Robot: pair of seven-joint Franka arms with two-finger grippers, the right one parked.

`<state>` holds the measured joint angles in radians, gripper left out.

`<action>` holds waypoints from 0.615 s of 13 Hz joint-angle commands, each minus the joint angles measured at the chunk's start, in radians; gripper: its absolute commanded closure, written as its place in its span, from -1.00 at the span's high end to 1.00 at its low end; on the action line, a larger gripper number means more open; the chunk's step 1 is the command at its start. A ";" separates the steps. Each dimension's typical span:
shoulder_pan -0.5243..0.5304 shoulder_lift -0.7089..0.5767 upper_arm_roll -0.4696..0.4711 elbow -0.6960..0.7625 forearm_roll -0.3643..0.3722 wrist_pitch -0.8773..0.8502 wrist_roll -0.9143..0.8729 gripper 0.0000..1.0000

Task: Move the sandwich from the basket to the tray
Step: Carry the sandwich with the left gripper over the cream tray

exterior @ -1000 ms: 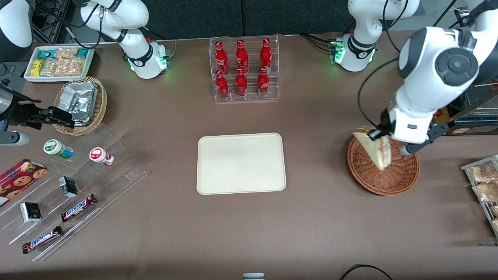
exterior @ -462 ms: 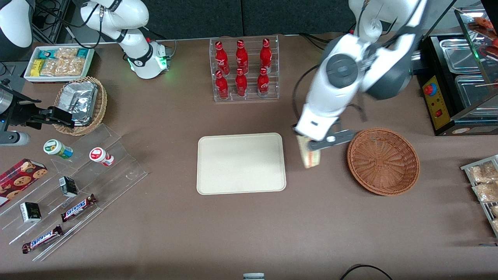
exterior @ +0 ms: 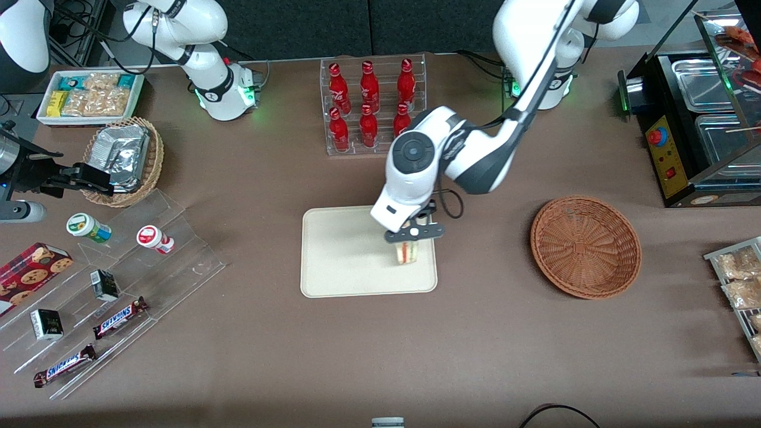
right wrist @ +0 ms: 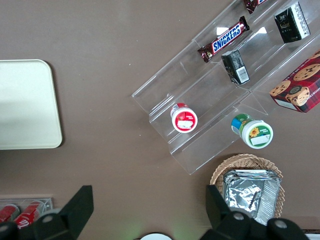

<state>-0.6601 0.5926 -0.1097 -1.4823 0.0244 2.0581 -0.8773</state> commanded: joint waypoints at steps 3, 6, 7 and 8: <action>-0.029 0.095 0.012 0.040 0.083 0.074 -0.068 -1.00; -0.067 0.119 0.016 0.042 0.089 0.112 -0.065 -1.00; -0.067 0.127 0.016 0.042 0.089 0.137 -0.065 -1.00; -0.067 0.130 0.016 0.042 0.089 0.149 -0.065 -1.00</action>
<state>-0.7087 0.6965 -0.1084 -1.4770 0.0967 2.1884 -0.9214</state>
